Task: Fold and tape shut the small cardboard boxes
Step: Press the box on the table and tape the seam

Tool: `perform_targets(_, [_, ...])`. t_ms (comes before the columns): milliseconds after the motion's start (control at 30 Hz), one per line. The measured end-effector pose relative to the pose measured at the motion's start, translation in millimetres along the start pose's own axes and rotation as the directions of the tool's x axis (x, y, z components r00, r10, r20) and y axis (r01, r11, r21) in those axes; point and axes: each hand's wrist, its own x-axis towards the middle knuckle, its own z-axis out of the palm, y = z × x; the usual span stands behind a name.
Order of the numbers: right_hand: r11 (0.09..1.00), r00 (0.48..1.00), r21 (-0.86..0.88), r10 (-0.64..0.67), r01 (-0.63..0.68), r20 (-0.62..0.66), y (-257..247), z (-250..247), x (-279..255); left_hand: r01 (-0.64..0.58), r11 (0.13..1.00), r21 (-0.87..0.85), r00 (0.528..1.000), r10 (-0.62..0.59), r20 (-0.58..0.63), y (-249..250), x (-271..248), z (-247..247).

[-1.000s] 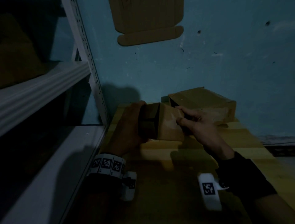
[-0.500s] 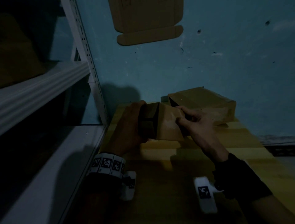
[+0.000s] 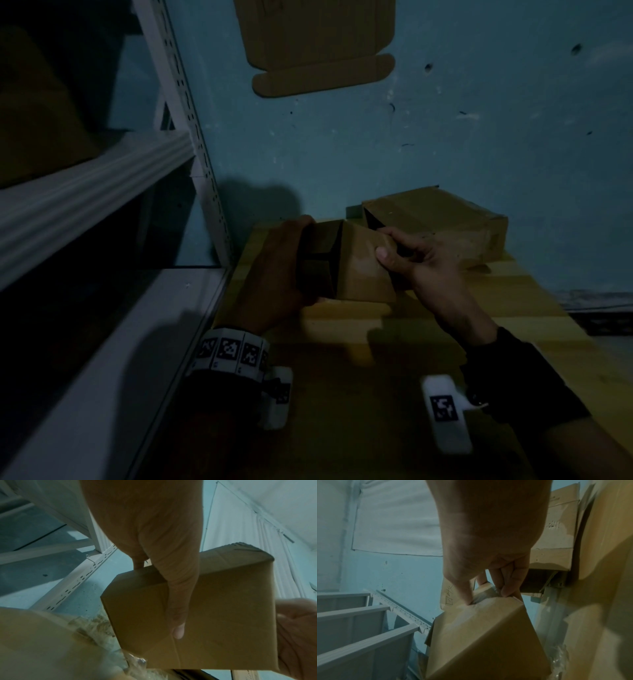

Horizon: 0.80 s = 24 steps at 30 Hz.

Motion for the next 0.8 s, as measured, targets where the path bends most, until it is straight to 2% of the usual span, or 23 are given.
perform_targets(533, [0.999,0.999,0.031,-0.012,0.014,-0.046,-2.3,1.5,-0.4,0.019,0.999,0.027,1.0,-0.019,-0.001,0.8,1.2,2.4])
perform_targets(800, [0.994,0.995,-0.065,-0.094,0.093,-0.018,-12.7,6.3,-9.5,-0.036,0.997,0.07,0.998,0.032,0.047,11.9,0.9,-5.1])
